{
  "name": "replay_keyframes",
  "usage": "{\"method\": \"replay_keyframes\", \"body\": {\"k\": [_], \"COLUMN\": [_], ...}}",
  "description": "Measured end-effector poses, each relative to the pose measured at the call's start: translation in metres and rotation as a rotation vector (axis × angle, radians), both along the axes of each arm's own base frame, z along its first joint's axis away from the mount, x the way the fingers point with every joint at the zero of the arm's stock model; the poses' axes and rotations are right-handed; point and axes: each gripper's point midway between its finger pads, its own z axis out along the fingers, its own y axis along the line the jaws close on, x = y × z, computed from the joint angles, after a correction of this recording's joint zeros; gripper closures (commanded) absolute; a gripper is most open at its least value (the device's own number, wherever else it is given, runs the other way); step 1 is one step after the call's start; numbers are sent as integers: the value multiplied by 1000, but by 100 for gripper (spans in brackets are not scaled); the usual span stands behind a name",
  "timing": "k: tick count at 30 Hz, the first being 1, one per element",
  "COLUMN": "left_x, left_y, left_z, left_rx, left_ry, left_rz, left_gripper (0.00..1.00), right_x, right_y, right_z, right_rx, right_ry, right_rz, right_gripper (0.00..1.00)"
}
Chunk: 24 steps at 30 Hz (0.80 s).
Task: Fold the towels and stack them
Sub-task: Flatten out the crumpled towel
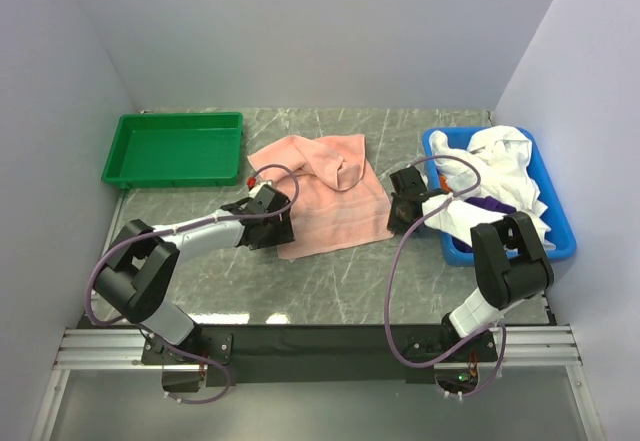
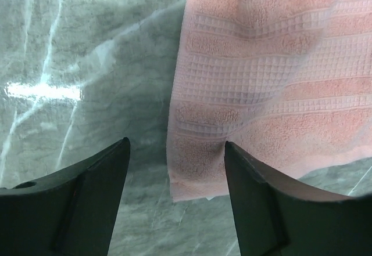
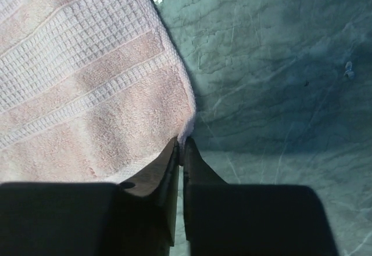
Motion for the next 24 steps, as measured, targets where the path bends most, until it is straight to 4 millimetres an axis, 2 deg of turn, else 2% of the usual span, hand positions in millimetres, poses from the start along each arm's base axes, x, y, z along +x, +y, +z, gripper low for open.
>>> {"method": "replay_keyframes", "body": {"k": [18, 23, 24], "left_x": [-22, -23, -23], "left_y": [-3, -3, -3], "left_z": [-5, -9, -10], "left_rx": [83, 166, 176], "left_ry": [82, 104, 106], "left_rz": [9, 2, 1], "left_gripper": [42, 52, 57], "right_x": [-5, -6, -6], "right_y": [5, 7, 7], "right_z": [2, 7, 8], "right_rx": [33, 45, 48], "right_ry": [-9, -21, -25], "right_rz": [15, 24, 25], "right_gripper": [100, 100, 100]}}
